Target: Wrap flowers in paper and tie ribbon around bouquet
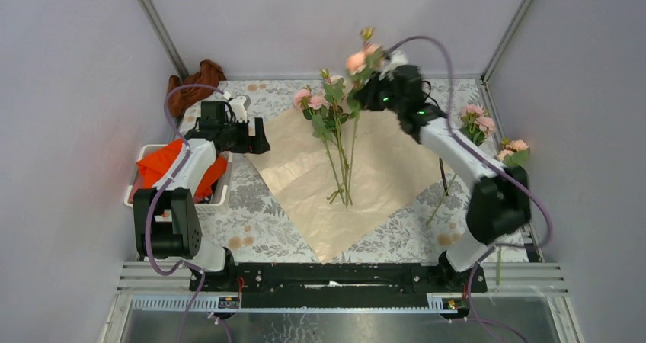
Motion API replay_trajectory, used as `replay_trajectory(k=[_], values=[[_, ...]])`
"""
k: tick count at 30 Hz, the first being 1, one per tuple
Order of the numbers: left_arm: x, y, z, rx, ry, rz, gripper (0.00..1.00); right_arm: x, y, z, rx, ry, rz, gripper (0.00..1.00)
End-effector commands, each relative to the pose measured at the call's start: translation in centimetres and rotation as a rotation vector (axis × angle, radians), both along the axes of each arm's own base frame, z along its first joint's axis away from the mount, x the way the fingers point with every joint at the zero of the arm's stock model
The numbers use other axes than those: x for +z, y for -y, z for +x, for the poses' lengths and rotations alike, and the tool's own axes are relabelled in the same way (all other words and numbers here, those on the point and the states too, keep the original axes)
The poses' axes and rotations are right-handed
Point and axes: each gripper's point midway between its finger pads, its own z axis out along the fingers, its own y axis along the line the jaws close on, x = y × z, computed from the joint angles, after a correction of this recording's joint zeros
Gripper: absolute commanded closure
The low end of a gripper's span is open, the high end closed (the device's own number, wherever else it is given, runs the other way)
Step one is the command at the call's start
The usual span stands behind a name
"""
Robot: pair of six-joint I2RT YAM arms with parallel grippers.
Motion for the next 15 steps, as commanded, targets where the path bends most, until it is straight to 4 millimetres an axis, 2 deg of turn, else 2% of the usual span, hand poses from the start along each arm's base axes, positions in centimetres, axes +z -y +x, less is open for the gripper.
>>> replay_trajectory(k=[1,2,4,6,7,8,9,11,12,14,15], values=[[0.4,-0.3,0.4,0.004,0.023,0.010,0.01,-4.9,-6.9,3.9,0.034,-0.094,-0.048,1.00],[0.4,-0.3,0.4,0.005,0.020,0.011,0.01,-6.3,-8.0,5.1,0.036,-0.118,-0.074,1.00],[0.2,-0.3,0.4,0.003,0.018,0.014,0.01,-10.4,-10.2,6.6,0.060,-0.213,-0.122,1.00],[0.0,-0.4,0.4,0.004,0.015,0.017,0.01,-13.5,-11.3,8.0,0.068,-0.274,-0.156,1.00],[-0.1,-0.4,0.4,0.003,0.013,0.018,0.01,-14.5,-11.4,8.6,0.059,-0.287,-0.176,1.00],[-0.2,-0.4,0.4,0.002,0.010,0.016,0.01,-15.4,-11.3,9.2,0.048,-0.297,-0.202,0.96],[-0.4,-0.3,0.4,0.001,0.007,0.015,0.01,-15.9,-11.0,9.5,0.038,-0.306,-0.233,0.84],[-0.6,-0.3,0.4,-0.002,-0.002,0.011,0.01,-15.7,-10.2,9.5,0.043,-0.310,-0.321,0.58],[-0.7,-0.2,0.4,-0.003,-0.003,0.010,0.01,-15.2,-9.3,9.4,0.030,-0.308,-0.364,0.49],[-0.9,-0.3,0.4,-0.003,-0.008,0.010,0.01,-13.0,-6.3,9.3,-0.040,-0.270,-0.448,0.40],[-1.0,-0.2,0.4,-0.004,-0.010,0.009,0.01,-10.9,-4.0,9.1,-0.102,-0.236,-0.476,0.37]])
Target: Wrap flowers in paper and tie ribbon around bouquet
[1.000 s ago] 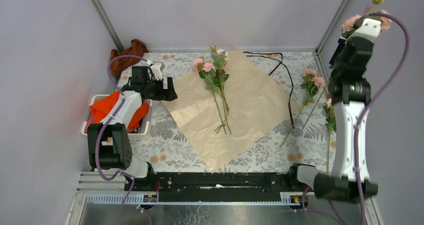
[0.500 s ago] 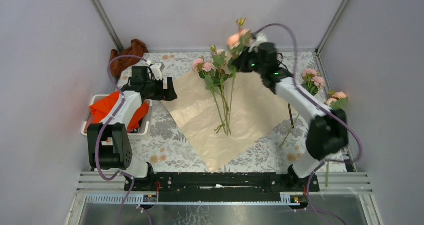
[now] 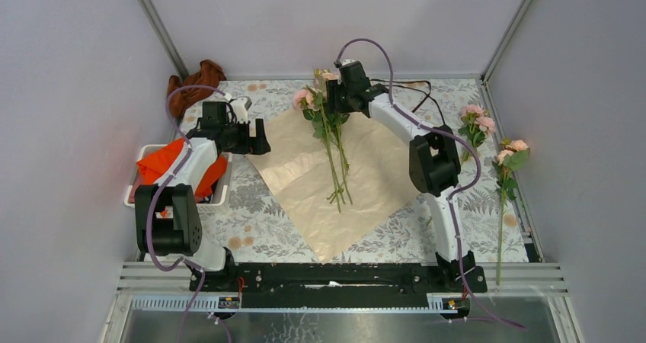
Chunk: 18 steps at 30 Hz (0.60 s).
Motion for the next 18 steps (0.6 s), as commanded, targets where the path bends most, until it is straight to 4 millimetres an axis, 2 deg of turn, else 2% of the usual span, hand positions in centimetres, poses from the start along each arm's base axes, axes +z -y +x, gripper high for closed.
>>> replay_trajectory(k=[1,2,4,5,6,7,9,10,11,13,15,18], values=[[-0.4,-0.2,0.4,-0.005,0.005,0.006,0.01,10.3,9.1,0.5,-0.151,0.202,-0.194,0.34],[-0.4,-0.2,0.3,-0.005,0.004,0.005,0.01,11.1,12.3,0.1,-0.214,0.214,-0.230,0.31],[-0.3,-0.1,0.3,-0.008,0.008,0.005,0.01,12.1,20.3,-1.6,-0.402,0.216,-0.325,0.24],[-0.2,-0.1,0.3,-0.008,0.011,0.004,0.01,11.3,24.7,-2.9,-0.505,0.183,-0.378,0.16],[-0.1,-0.1,0.4,-0.008,0.014,0.003,0.01,10.5,29.3,-4.6,-0.624,0.148,-0.433,0.03],[0.1,-0.1,0.4,-0.008,0.017,0.003,0.01,9.2,33.9,-6.6,-0.739,0.097,-0.484,0.01],[0.3,0.0,0.4,-0.010,0.023,0.001,0.01,5.9,41.5,-11.1,-0.928,-0.039,-0.542,0.00],[0.4,-0.1,0.4,-0.010,0.025,0.002,0.01,4.2,44.4,-13.3,-1.000,-0.108,-0.561,0.00],[0.3,-0.1,0.4,-0.010,0.026,0.002,0.01,3.0,46.7,-15.1,-1.062,-0.154,-0.582,0.00],[0.2,0.0,0.3,-0.009,0.021,-0.001,0.01,0.3,49.8,-17.9,-1.142,-0.226,-0.614,0.00],[0.3,0.1,0.4,-0.010,0.018,-0.009,0.01,-2.0,51.4,-19.1,-1.178,-0.267,-0.610,0.00],[0.4,0.1,0.3,-0.010,0.017,-0.009,0.01,-4.6,52.7,-20.4,-1.202,-0.333,-0.629,0.00]])
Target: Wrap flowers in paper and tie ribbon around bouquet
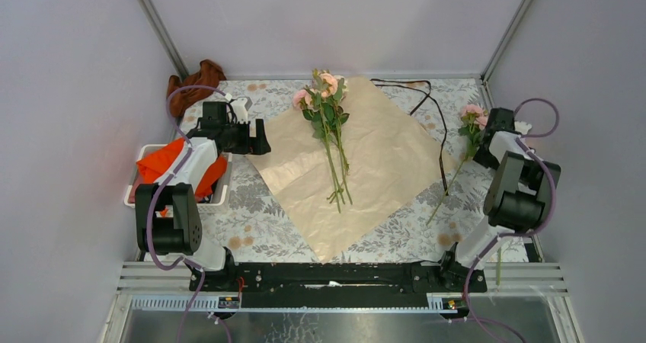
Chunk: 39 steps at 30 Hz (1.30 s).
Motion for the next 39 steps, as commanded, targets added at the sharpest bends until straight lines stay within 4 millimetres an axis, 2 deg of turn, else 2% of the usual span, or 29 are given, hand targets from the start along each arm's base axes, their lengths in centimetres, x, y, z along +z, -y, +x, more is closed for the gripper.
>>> replay_trajectory(k=[1,7,10,15,17,19,23,24,26,28,31,34,37,39], values=[[0.8,0.0,0.3,-0.006,0.028,-0.004,0.01,-2.5,1.0,-0.8,-0.042,-0.044,-0.022,0.00],[1.2,0.0,0.3,-0.004,0.040,-0.003,0.01,-5.8,2.5,-2.2,-0.069,-0.091,0.060,0.01],[1.1,-0.1,0.3,-0.002,0.038,-0.001,0.01,-6.3,2.9,-2.7,-0.066,-0.113,0.067,0.04],[1.0,-0.1,0.4,0.000,0.035,0.000,0.01,-6.9,3.0,-1.9,-0.054,-0.072,0.114,0.13],[1.0,-0.1,0.3,0.001,0.034,0.003,0.01,-7.2,3.2,-1.7,-0.042,-0.079,0.118,0.26],[0.9,-0.2,0.3,0.003,0.033,0.005,0.02,-7.5,3.3,-1.6,-0.033,-0.093,0.126,0.43],[1.0,-0.1,0.4,0.001,0.035,0.004,0.01,-7.2,3.0,-1.4,-0.002,-0.075,0.134,0.93],[0.9,-0.1,0.3,0.000,0.035,0.005,0.01,-6.5,2.9,-1.3,0.008,-0.056,0.130,1.00],[0.9,-0.1,0.3,0.000,0.035,0.004,0.01,-4.5,2.6,-0.8,0.022,-0.004,0.108,1.00],[0.8,-0.1,0.4,0.001,0.030,0.002,0.01,-1.2,1.9,-0.1,0.049,0.051,0.049,1.00],[0.7,-0.1,0.4,0.000,0.028,0.004,0.02,5.6,-0.4,1.4,0.120,0.155,-0.057,1.00],[0.9,-0.1,0.4,-0.001,0.034,0.010,0.02,13.9,-3.5,2.2,0.188,0.296,-0.153,1.00],[1.0,-0.2,0.4,-0.002,0.041,0.014,0.01,21.6,-8.1,2.7,0.282,0.471,-0.203,1.00],[1.0,-0.2,0.4,-0.004,0.040,0.015,0.01,25.7,-13.3,3.5,0.409,0.605,-0.176,1.00]])
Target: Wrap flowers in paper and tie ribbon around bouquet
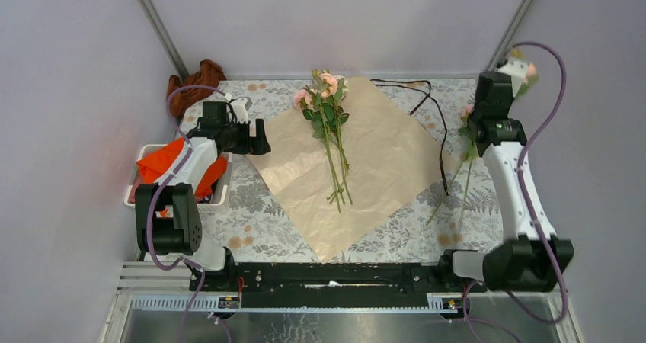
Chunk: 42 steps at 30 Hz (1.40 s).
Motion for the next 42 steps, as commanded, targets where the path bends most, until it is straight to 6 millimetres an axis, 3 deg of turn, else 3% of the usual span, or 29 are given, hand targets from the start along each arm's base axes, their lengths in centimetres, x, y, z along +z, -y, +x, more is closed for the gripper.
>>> replay_trajectory(k=[1,3,5,7,9,11,14,18,21,22,25,27,30,32,34,37,38,40,42], values=[[1.0,-0.2,0.4,-0.005,0.041,0.014,0.01,11.4,-9.0,0.1,0.204,0.304,0.014,1.00],[0.9,-0.2,0.4,-0.009,0.041,0.018,0.01,13.1,-16.9,1.4,0.463,0.410,0.155,1.00],[0.9,-0.3,0.4,-0.007,0.039,0.025,0.01,13.1,-25.7,2.3,0.745,0.449,0.327,1.00],[0.9,-0.4,0.4,-0.005,0.037,0.029,0.01,12.3,-31.8,3.5,0.900,0.449,0.444,1.00],[1.0,-0.5,0.3,-0.006,0.037,0.028,0.01,10.1,-36.4,5.3,0.982,0.385,0.494,1.00],[1.1,-0.5,0.3,-0.006,0.042,0.031,0.01,7.8,-39.6,7.6,1.012,0.317,0.501,1.00],[1.2,-0.5,0.3,-0.008,0.045,0.033,0.01,4.5,-42.6,11.2,0.999,0.275,0.551,1.00],[1.1,-0.4,0.3,-0.011,0.041,0.028,0.01,-0.3,-44.3,16.0,0.932,0.210,0.526,1.00],[0.9,-0.4,0.3,-0.012,0.035,0.028,0.01,-4.1,-45.7,18.0,0.952,0.144,0.499,0.99],[0.8,-0.4,0.2,-0.011,0.034,0.028,0.01,-5.0,-45.8,18.3,0.949,0.117,0.489,0.93],[0.8,-0.4,0.2,-0.012,0.035,0.028,0.01,-5.9,-45.2,19.1,0.927,0.064,0.428,0.64],[0.9,-0.3,0.2,-0.014,0.036,0.025,0.01,-4.5,-44.0,19.1,0.924,0.064,0.370,0.44],[0.9,-0.3,0.2,-0.015,0.036,0.024,0.01,-1.4,-40.4,18.7,0.895,0.066,0.272,0.26],[1.0,-0.3,0.2,-0.013,0.038,0.024,0.01,0.7,-36.0,18.0,0.818,0.064,0.216,0.19],[1.1,-0.4,0.2,-0.012,0.043,0.025,0.01,0.5,-30.3,16.4,0.716,0.035,0.202,0.17],[1.3,-0.3,0.2,-0.015,0.048,0.022,0.01,-1.9,-20.6,13.1,0.501,-0.012,0.256,0.16],[1.4,-0.2,0.3,-0.015,0.050,0.020,0.01,-3.4,-16.5,11.9,0.406,-0.033,0.271,0.16],[1.4,-0.2,0.2,-0.016,0.049,0.017,0.01,-6.2,-11.0,9.1,0.264,-0.069,0.289,0.16],[1.4,-0.2,0.2,-0.017,0.051,0.016,0.01,-8.9,-6.7,6.6,0.149,-0.107,0.318,0.14]])
